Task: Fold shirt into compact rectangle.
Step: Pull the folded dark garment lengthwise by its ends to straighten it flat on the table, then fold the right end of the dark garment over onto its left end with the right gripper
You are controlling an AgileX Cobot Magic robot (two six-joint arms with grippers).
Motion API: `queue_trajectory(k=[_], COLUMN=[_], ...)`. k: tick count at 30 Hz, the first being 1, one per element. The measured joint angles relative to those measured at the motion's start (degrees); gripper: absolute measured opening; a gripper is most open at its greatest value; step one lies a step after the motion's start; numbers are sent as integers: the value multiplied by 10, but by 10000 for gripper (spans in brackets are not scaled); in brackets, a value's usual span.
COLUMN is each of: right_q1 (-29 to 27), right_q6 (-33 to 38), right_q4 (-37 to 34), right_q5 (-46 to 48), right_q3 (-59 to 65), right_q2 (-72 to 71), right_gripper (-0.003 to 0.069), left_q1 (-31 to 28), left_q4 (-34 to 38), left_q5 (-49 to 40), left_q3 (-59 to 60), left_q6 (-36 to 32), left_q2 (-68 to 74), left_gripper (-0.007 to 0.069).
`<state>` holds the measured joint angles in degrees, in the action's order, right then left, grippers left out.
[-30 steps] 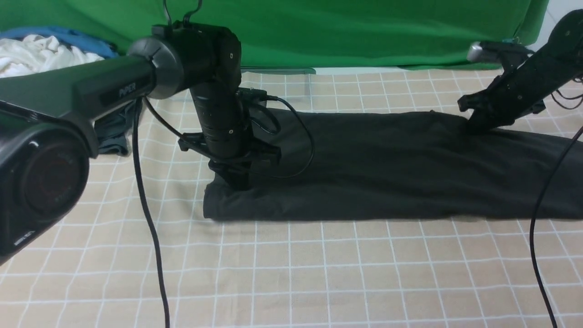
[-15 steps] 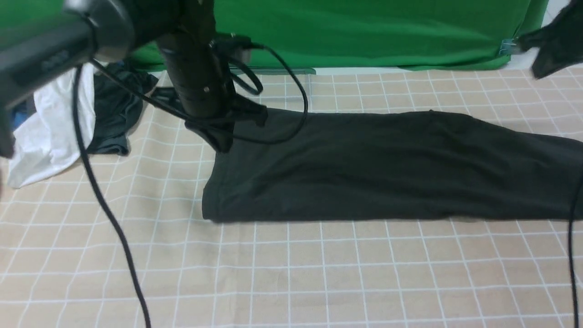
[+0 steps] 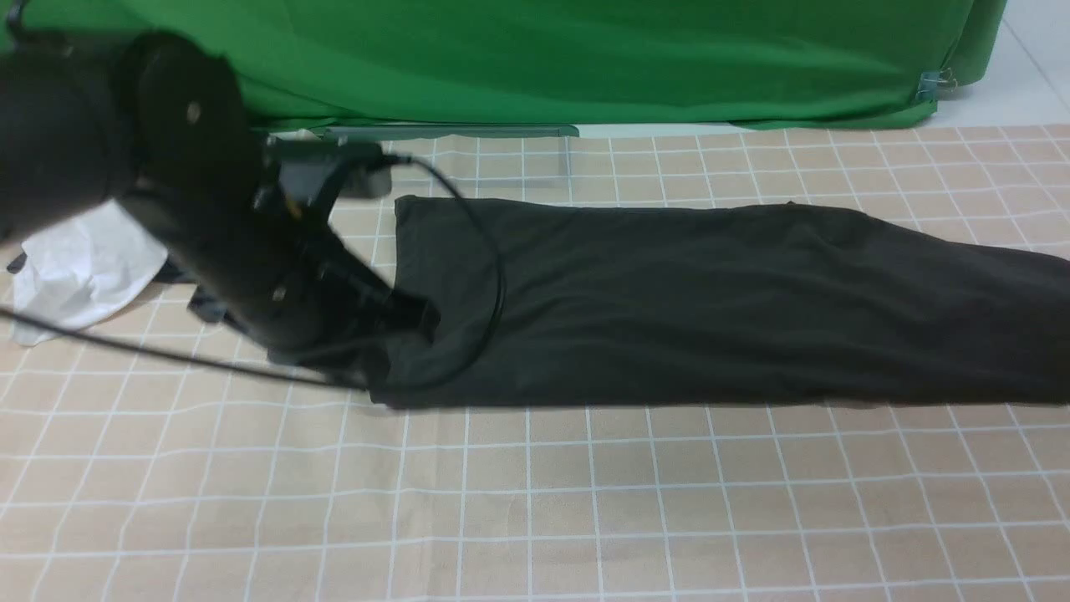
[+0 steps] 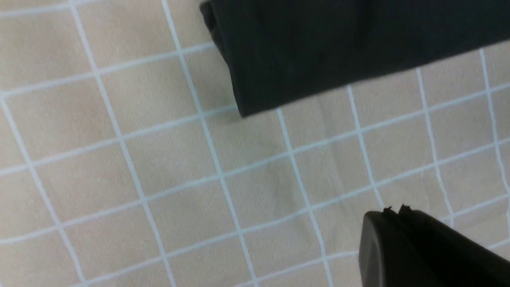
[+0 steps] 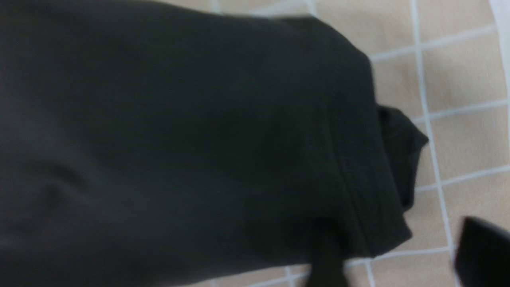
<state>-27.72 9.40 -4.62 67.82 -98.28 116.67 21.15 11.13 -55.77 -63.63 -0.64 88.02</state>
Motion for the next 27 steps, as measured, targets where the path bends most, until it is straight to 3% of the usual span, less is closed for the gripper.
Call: queue_trajectory(k=[1, 5, 10, 13, 15, 16, 17, 18, 19, 20, 22, 27], right_q1=[-2, -1, 2, 2, 2, 2, 1, 1, 1, 2, 2, 2], right_q6=[0, 2, 4, 3, 4, 5, 5, 7, 7, 12, 13, -2], right_q4=[1, -1, -2, 2, 8, 8, 9, 6, 6, 1, 1, 16], right_q5=[-16, -42, -49, -48, -46, -46, -45, -43, -43, -32, -16, 28], right_q3=[2, 4, 4, 4, 2, 2, -1, -2, -2, -7, -22, -64], right_q2=[10, 38, 80, 99, 101, 102, 104, 104, 104, 106, 110, 95], right_gripper=[630, 681, 668, 623, 526, 516, 398, 331, 314, 144, 98, 98], left_q1=[0, 0, 0, 0, 0, 0, 0, 0, 0, 0, 0, 0], left_q4=[1, 1, 1, 1, 3, 3, 3, 4, 4, 4, 4, 5], left_q5=[4, 12, 23, 28, 29, 30, 31, 31, 31, 31, 31, 28], left_q3=[18, 41, 42, 42, 42, 42, 42, 42, 42, 42, 42, 42], left_q6=[-4, -10, -10, -10, -10, -10, -10, -10, -10, -10, -10, -13], left_q2=[-7, -11, -11, -11, -11, -11, -11, -11, -11, -11, -11, -11], left_gripper=[18, 18, 18, 18, 18, 18, 18, 18, 18, 18, 18, 18])
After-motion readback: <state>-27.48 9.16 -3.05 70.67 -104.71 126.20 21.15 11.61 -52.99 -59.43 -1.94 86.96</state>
